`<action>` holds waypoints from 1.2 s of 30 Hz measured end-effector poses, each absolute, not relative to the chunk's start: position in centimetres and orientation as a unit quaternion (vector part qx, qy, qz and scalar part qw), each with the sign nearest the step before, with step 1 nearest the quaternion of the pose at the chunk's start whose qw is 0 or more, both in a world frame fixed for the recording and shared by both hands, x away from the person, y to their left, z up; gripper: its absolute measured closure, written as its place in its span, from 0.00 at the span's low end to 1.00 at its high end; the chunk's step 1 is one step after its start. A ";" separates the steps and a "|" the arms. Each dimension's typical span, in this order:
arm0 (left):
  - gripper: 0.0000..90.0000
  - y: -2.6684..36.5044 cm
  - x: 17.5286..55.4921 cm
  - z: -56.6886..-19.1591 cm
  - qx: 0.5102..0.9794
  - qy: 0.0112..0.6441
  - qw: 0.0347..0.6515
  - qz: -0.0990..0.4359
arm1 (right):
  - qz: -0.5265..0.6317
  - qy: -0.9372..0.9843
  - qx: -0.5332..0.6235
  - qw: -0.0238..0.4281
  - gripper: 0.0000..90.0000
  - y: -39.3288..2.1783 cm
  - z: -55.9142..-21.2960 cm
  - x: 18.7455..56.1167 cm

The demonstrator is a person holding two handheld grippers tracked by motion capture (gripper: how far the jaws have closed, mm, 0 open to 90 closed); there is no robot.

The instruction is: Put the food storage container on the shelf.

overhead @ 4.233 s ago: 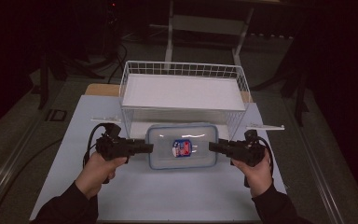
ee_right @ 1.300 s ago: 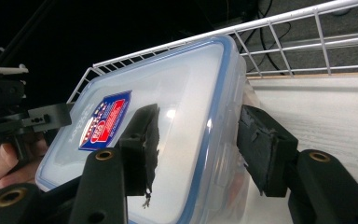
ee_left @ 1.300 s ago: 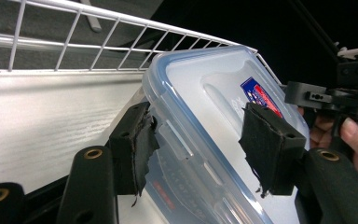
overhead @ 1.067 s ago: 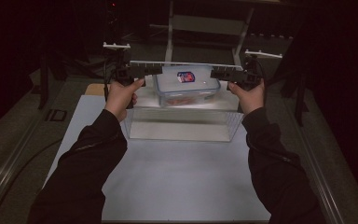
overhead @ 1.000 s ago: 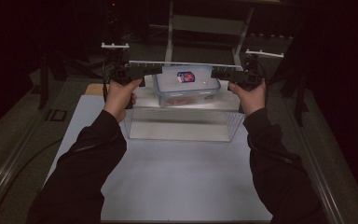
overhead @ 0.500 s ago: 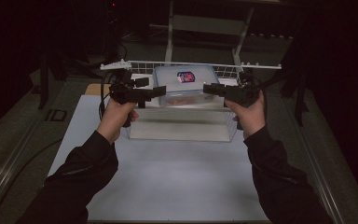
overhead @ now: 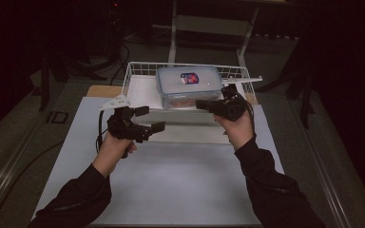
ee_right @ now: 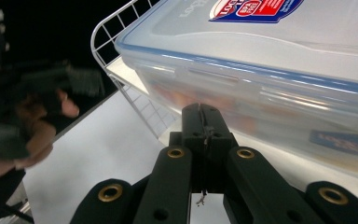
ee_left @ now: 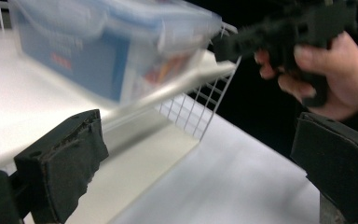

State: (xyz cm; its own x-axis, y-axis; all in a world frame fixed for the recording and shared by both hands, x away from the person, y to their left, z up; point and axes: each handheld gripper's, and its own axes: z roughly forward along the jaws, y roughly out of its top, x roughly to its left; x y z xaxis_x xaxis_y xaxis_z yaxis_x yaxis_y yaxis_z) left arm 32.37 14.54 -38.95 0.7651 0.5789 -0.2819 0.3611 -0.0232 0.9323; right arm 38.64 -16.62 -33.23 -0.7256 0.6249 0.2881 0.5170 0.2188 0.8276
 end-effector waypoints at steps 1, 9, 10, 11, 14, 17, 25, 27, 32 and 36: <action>0.03 14.6 32.1 -39.3 0.710 0.330 0.615 0.088 | 0.506 0.779 0.367 0.050 1.00 -16.4 -33.3 38.8; 0.03 14.5 31.4 -41.6 0.722 0.336 0.600 0.081 | 0.502 0.780 0.370 0.052 1.00 -14.5 -33.6 39.7; 0.03 14.5 31.4 -41.6 0.722 0.336 0.600 0.081 | 0.502 0.780 0.370 0.052 1.00 -14.5 -33.6 39.7; 0.03 14.5 31.4 -41.8 0.719 0.338 0.602 0.077 | 0.499 0.782 0.369 0.053 1.00 -13.9 -33.7 39.9; 0.03 14.5 31.3 -41.9 0.721 0.336 0.601 0.078 | 0.502 0.780 0.370 0.051 1.00 -13.6 -33.8 40.2; 0.03 14.4 31.2 -42.0 0.725 0.333 0.597 0.080 | 0.504 0.777 0.375 0.048 1.00 -13.1 -33.9 40.7; 0.03 14.2 31.1 -42.3 0.726 0.331 0.598 0.076 | 0.501 0.775 0.381 0.050 1.00 -12.3 -33.9 41.5; 0.03 14.1 31.0 -42.3 0.730 0.328 0.595 0.078 | 0.502 0.773 0.384 0.049 1.00 -12.2 -33.9 41.9; 0.03 14.1 31.0 -42.3 0.729 0.329 0.596 0.076 | 0.496 0.776 0.386 0.053 0.99 -11.7 -33.7 42.2; 0.03 14.1 30.9 -42.4 0.729 0.327 0.596 0.078 | 0.502 0.777 0.376 0.054 0.98 -11.6 -33.4 41.5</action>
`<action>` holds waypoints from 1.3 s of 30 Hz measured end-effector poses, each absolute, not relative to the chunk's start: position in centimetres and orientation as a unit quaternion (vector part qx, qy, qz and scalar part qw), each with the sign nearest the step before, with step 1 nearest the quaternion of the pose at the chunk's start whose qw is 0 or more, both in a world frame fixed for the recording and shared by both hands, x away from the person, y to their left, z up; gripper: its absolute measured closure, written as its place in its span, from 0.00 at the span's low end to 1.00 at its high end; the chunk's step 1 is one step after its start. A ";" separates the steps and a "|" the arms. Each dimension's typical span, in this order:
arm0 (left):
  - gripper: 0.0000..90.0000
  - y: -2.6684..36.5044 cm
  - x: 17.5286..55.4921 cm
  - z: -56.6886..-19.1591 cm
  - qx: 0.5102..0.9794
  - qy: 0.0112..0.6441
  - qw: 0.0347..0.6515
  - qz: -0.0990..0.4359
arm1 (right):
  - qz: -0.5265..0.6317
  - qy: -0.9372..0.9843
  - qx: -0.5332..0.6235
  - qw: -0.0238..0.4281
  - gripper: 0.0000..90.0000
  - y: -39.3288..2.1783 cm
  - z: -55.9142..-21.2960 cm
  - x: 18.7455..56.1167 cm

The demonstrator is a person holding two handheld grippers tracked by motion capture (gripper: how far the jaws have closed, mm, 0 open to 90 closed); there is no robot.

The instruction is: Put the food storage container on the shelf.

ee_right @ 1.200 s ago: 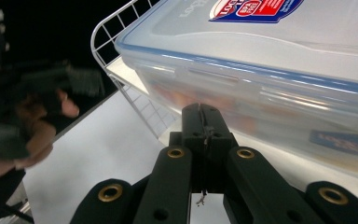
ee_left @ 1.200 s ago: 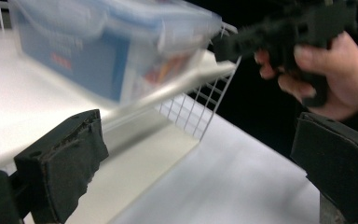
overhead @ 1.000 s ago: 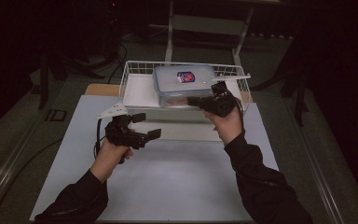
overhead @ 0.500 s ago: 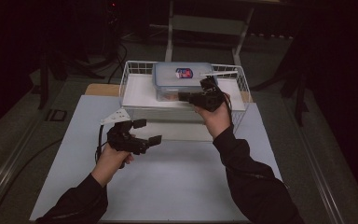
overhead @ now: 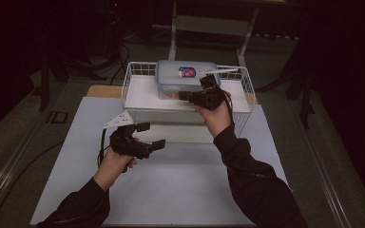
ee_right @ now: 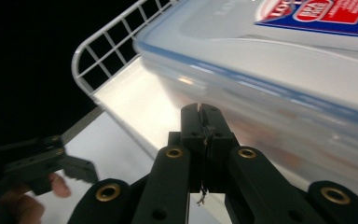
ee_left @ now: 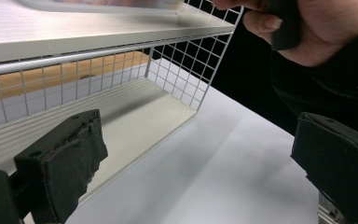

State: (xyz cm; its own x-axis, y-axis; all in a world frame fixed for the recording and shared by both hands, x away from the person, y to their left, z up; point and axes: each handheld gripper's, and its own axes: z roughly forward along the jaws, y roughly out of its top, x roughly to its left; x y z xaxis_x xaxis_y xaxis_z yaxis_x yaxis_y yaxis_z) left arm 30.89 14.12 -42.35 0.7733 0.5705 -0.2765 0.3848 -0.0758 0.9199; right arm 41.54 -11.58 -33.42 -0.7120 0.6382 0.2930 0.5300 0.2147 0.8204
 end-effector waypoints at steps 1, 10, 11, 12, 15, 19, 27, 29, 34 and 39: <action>0.03 14.2 30.8 -42.4 0.730 0.326 0.596 0.079 | 0.505 0.777 0.371 0.053 0.96 -11.7 -33.3 41.2; 0.03 14.4 29.9 -42.4 0.724 0.318 0.605 0.091 | 0.519 0.787 0.323 0.082 0.49 -14.2 -33.4 37.2; 0.03 14.4 29.7 -42.3 0.723 0.317 0.607 0.095 | 0.525 0.784 0.320 0.083 0.42 -14.6 -33.6 36.8; 0.03 14.3 29.5 -42.2 0.722 0.312 0.609 0.101 | 0.535 0.781 0.311 0.084 0.36 -14.9 -33.8 36.4; 0.02 14.1 29.1 -42.0 0.728 0.297 0.609 0.110 | 0.542 0.781 0.300 0.082 0.27 -15.7 -34.4 35.7; 0.02 13.6 28.4 -42.1 0.738 0.267 0.606 0.130 | 0.560 0.771 0.291 0.088 0.17 -17.5 -36.5 34.3; 0.02 13.2 27.2 -42.7 0.746 0.251 0.605 0.119 | 0.567 0.768 0.279 0.108 0.16 -20.4 -39.9 31.9; 0.02 13.2 27.1 -43.0 0.747 0.250 0.604 0.118 | 0.563 0.770 0.279 0.109 0.16 -21.0 -40.7 31.4; 0.02 13.5 26.9 -44.5 0.753 0.256 0.597 0.107 | 0.553 0.776 0.287 0.102 0.16 -22.1 -42.6 30.8; 0.02 13.8 26.6 -45.8 0.756 0.260 0.593 0.097 | 0.547 0.774 0.308 0.084 0.16 -23.4 -44.7 30.4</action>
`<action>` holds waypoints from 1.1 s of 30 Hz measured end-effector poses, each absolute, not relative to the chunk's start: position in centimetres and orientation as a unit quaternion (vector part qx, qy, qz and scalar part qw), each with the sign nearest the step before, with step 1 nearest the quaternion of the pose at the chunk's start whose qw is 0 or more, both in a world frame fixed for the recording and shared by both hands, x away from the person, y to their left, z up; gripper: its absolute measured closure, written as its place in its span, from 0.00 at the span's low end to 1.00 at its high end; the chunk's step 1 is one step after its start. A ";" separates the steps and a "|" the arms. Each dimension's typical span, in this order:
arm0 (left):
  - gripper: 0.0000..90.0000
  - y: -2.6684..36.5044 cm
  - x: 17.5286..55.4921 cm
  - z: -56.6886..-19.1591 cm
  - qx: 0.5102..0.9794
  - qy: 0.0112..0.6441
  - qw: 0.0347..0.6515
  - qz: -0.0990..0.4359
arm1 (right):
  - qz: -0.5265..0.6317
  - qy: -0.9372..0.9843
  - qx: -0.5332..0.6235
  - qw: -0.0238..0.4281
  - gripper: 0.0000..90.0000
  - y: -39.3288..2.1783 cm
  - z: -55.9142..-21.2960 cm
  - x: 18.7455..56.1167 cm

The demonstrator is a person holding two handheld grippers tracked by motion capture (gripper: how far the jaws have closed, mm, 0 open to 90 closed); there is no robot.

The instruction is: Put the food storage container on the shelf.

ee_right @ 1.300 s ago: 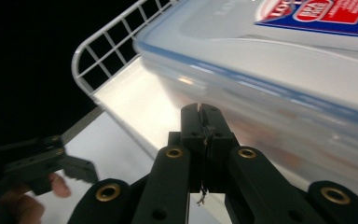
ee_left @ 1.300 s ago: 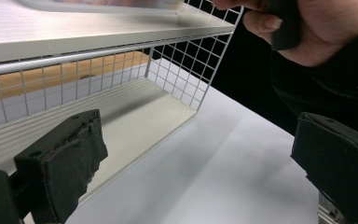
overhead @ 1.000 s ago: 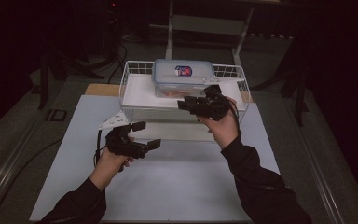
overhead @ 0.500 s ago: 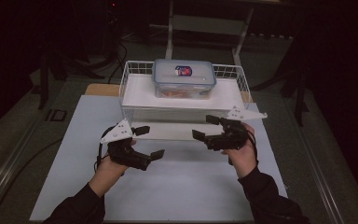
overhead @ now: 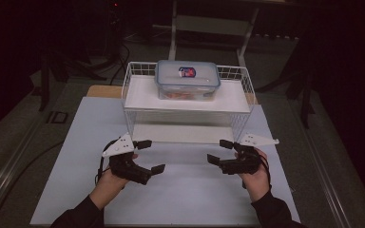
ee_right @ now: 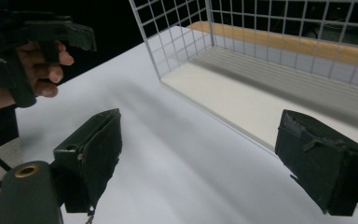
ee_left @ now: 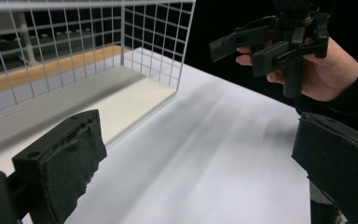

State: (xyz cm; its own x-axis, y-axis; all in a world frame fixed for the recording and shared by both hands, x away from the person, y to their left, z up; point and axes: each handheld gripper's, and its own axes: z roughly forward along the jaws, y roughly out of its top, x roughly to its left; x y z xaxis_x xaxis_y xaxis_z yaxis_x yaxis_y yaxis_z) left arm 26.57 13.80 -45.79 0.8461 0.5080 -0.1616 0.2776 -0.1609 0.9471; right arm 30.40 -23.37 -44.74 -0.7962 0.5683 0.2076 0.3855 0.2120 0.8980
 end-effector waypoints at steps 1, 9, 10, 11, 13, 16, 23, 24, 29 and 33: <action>0.02 13.8 26.5 -46.0 0.757 0.260 0.592 0.096 | 0.550 0.772 0.306 0.087 0.16 -23.6 -45.2 30.4; 0.02 14.4 26.2 -48.8 0.762 0.276 0.580 0.087 | 0.544 0.769 0.323 0.094 0.16 -25.3 -47.3 30.1; 0.02 14.6 26.2 -49.0 0.762 0.276 0.579 0.089 | 0.545 0.769 0.321 0.093 0.16 -25.5 -47.5 29.9; 0.02 14.8 26.2 -49.1 0.762 0.279 0.578 0.091 | 0.542 0.771 0.320 0.095 0.16 -25.7 -47.6 29.8; 0.02 15.1 26.2 -49.4 0.763 0.279 0.576 0.091 | 0.538 0.773 0.321 0.101 0.16 -26.2 -48.1 29.5; 0.02 15.5 26.0 -49.9 0.765 0.284 0.571 0.089 | 0.532 0.772 0.334 0.100 0.16 -27.0 -48.7 29.2; 0.02 16.2 25.6 -51.1 0.772 0.291 0.559 0.090 | 0.525 0.771 0.346 0.107 0.16 -28.2 -49.3 28.1; 0.02 16.3 25.6 -51.3 0.772 0.292 0.558 0.089 | 0.523 0.771 0.347 0.107 0.16 -28.4 -49.4 28.0; 0.02 16.6 25.2 -51.5 0.773 0.291 0.557 0.089 | 0.520 0.771 0.353 0.108 0.16 -28.8 -49.7 27.7; 0.02 16.6 25.2 -51.7 0.775 0.288 0.556 0.090 | 0.516 0.772 0.356 0.102 0.16 -28.9 -50.2 27.9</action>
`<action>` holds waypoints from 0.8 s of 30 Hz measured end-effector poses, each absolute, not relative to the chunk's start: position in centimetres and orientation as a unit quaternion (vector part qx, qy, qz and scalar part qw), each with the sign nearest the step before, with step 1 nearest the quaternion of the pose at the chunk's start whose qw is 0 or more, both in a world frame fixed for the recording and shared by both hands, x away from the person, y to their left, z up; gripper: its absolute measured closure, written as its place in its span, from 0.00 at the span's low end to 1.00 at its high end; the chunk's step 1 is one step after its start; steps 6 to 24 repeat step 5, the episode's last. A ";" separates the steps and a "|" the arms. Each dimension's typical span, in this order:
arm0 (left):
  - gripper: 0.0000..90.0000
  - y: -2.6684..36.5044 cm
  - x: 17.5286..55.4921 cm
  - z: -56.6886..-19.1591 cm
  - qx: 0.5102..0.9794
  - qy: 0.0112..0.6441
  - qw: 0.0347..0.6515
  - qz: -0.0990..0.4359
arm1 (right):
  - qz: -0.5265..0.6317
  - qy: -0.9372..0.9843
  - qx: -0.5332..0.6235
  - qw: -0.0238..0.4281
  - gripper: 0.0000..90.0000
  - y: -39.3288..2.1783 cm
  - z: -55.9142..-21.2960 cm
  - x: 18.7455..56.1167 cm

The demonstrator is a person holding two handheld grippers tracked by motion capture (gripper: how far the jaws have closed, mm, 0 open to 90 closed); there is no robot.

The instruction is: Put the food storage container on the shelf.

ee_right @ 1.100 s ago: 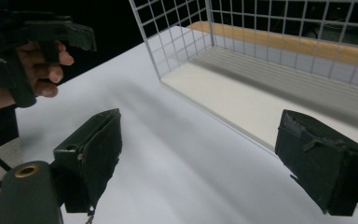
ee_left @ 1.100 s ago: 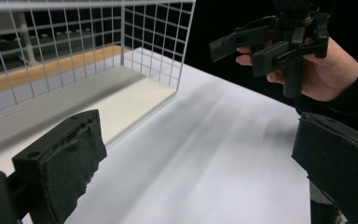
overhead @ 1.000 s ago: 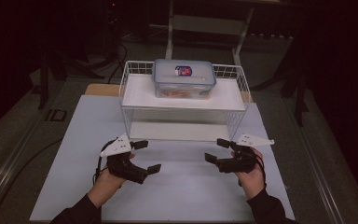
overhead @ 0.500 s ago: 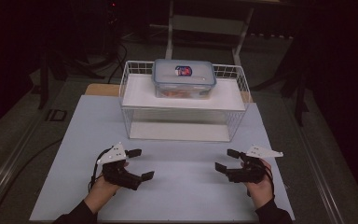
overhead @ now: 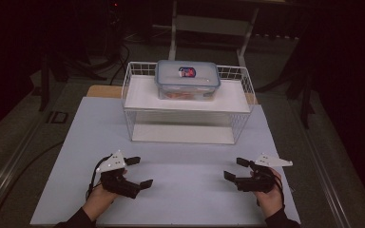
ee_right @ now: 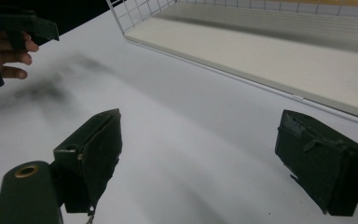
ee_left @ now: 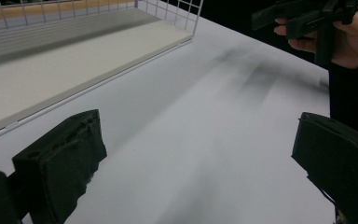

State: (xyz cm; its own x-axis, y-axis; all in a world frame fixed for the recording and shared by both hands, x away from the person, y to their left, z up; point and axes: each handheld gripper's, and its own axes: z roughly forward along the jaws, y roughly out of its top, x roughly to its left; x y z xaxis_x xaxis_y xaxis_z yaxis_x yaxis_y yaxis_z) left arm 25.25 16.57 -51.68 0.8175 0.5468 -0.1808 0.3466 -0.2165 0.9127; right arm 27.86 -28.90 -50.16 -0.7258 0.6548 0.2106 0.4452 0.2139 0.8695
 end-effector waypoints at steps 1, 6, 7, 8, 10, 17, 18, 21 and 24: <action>0.02 16.5 25.3 -51.7 0.776 0.287 0.553 0.091 | 0.516 0.773 0.355 0.101 0.16 -28.9 -50.2 27.9; 0.02 16.5 25.4 -51.9 0.776 0.290 0.554 0.084 | 0.514 0.774 0.355 0.100 0.16 -28.8 -50.4 28.0; 0.02 16.5 25.4 -51.9 0.776 0.290 0.554 0.084 | 0.514 0.774 0.355 0.100 0.16 -28.8 -50.4 28.0; 0.02 16.5 25.4 -51.9 0.776 0.290 0.554 0.084 | 0.514 0.774 0.355 0.100 0.16 -28.8 -50.4 28.0; 0.02 16.5 25.4 -51.9 0.776 0.290 0.554 0.084 | 0.514 0.774 0.355 0.100 0.16 -28.8 -50.4 28.0; 0.02 16.5 25.4 -51.9 0.776 0.290 0.554 0.084 | 0.514 0.774 0.355 0.100 0.16 -28.8 -50.4 28.0; 0.02 16.5 25.4 -51.9 0.776 0.290 0.554 0.084 | 0.514 0.774 0.355 0.100 0.16 -28.8 -50.4 28.0; 0.02 16.5 25.4 -51.9 0.776 0.290 0.554 0.084 | 0.514 0.774 0.355 0.100 0.16 -28.8 -50.4 28.0; 0.02 16.5 25.4 -51.9 0.776 0.290 0.554 0.084 | 0.514 0.774 0.355 0.100 0.16 -28.8 -50.4 28.0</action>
